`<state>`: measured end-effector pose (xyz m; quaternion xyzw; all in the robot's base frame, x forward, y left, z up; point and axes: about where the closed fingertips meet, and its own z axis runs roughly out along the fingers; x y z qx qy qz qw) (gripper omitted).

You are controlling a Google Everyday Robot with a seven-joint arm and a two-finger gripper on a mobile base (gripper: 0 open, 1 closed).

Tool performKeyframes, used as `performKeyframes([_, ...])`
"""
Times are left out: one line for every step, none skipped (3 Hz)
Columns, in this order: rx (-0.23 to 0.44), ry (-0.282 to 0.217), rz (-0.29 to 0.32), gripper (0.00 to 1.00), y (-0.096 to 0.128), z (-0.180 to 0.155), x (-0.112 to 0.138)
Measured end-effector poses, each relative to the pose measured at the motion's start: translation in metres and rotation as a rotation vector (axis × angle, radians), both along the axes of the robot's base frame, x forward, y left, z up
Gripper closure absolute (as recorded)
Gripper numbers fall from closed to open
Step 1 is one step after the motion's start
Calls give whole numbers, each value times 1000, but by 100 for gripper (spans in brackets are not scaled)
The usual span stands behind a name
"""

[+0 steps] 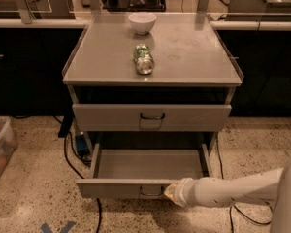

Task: Close middle drawer

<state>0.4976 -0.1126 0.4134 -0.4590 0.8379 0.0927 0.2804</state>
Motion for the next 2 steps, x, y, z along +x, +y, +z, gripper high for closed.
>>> performKeyframes([10, -82, -30, 100, 1, 10, 21])
performKeyframes([10, -82, -31, 100, 1, 10, 21])
